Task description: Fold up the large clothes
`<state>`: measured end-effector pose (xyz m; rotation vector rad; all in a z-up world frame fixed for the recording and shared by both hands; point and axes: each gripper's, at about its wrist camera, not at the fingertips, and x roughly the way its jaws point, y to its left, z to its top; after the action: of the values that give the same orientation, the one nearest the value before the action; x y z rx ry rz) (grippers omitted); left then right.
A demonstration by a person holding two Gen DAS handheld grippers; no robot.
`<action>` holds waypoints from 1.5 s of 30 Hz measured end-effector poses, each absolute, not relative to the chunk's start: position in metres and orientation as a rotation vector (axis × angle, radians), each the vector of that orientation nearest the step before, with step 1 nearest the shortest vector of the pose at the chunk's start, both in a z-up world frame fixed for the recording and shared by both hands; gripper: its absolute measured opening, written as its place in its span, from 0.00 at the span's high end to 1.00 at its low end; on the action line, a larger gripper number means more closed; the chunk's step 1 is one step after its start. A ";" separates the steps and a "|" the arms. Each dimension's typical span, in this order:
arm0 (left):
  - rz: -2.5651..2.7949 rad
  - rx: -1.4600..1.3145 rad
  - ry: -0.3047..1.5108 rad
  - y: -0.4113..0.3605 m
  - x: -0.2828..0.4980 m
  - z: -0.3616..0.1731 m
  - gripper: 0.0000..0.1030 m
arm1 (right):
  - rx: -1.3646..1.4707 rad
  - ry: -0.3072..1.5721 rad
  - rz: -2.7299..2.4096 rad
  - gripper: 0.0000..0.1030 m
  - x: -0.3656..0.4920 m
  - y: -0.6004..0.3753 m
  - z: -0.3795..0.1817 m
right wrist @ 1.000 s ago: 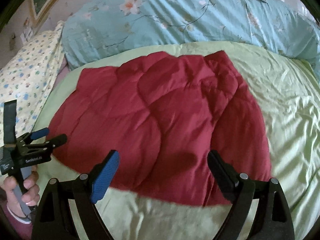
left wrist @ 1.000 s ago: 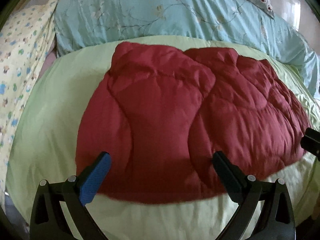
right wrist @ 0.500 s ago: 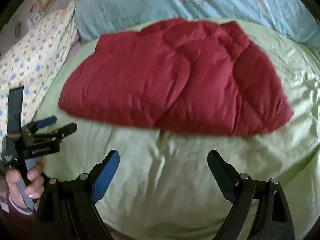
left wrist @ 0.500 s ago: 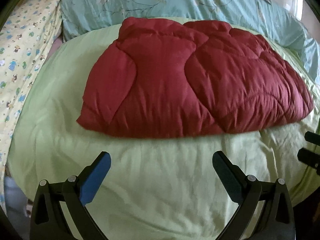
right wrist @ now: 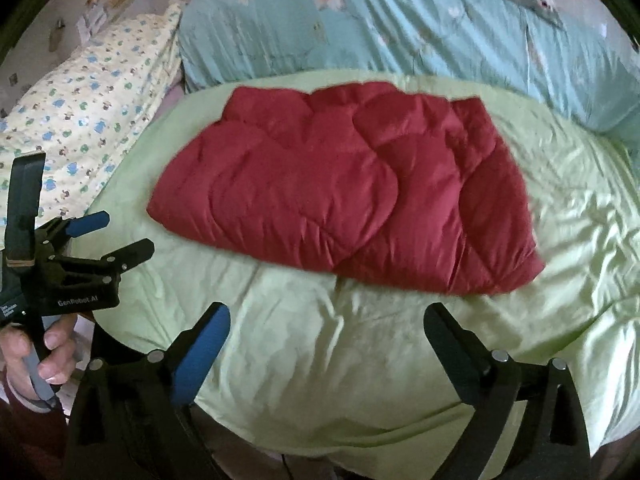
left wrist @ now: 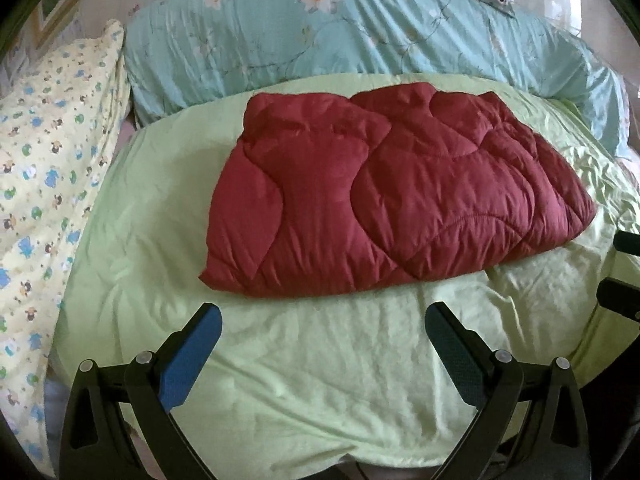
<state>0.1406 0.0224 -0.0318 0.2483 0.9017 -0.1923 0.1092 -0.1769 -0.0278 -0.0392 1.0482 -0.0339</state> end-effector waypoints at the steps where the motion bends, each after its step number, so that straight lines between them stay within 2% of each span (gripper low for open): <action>1: -0.190 0.252 0.898 0.022 0.140 -0.030 0.00 | -0.042 1.045 -0.032 0.03 0.109 -0.176 -0.026; 22: -0.167 0.338 0.924 0.006 0.190 -0.056 0.00 | -0.015 1.100 -0.045 0.03 0.139 -0.200 -0.045; 45: -0.157 0.340 0.916 -0.006 0.204 -0.058 0.00 | -0.031 1.116 -0.026 0.03 0.163 -0.203 -0.051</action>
<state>0.2042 -0.0065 -0.0585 0.3400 0.9157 -0.1568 0.1626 -0.2026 -0.0509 -0.0311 1.1161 -0.0258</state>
